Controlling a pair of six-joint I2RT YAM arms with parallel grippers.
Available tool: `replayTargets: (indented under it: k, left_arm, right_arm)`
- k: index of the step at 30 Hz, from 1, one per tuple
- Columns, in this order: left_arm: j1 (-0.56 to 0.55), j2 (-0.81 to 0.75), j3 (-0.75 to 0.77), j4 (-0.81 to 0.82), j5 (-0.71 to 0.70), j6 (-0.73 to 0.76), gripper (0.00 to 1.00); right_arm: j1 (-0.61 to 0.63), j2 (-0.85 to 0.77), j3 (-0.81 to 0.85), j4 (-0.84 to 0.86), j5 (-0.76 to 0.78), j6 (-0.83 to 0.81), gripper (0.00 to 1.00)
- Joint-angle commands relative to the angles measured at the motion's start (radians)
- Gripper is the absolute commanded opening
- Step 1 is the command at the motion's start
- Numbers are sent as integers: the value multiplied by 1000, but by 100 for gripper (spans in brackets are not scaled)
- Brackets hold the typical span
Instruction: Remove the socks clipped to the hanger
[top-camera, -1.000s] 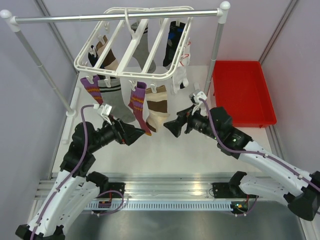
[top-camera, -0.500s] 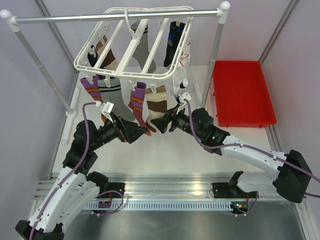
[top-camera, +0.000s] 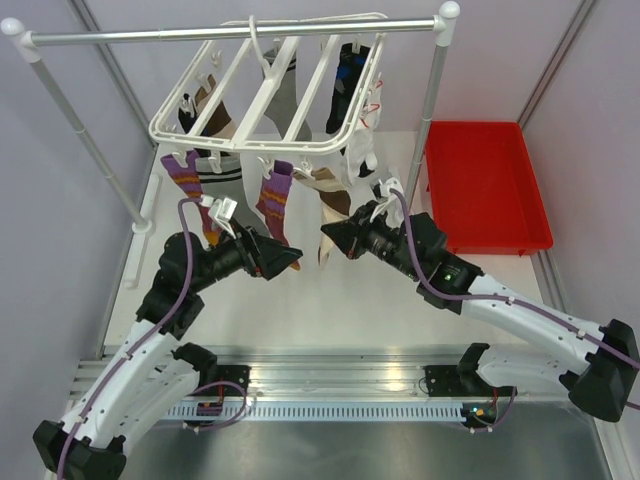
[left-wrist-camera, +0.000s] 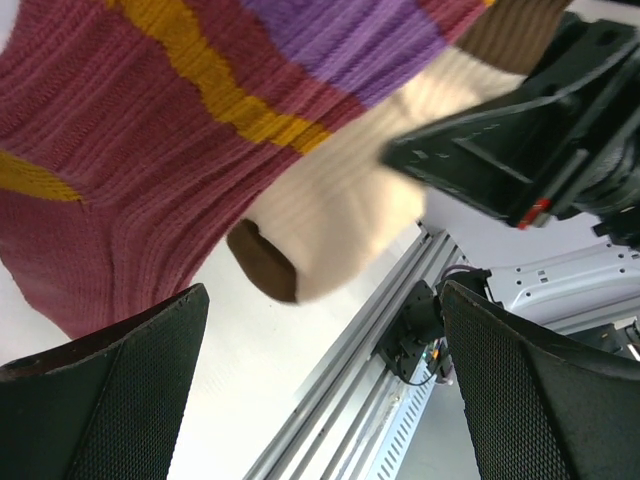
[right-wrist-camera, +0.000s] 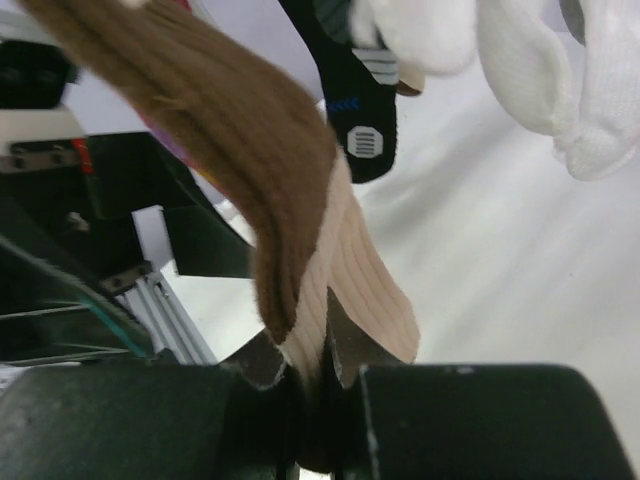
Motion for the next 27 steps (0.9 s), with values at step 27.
replayTargets:
  k: [27]
  left_arm:
    - [-297,93,-71,328,-222,140,90]
  right_arm:
    - [4,52,167,-80,-216,190,13]
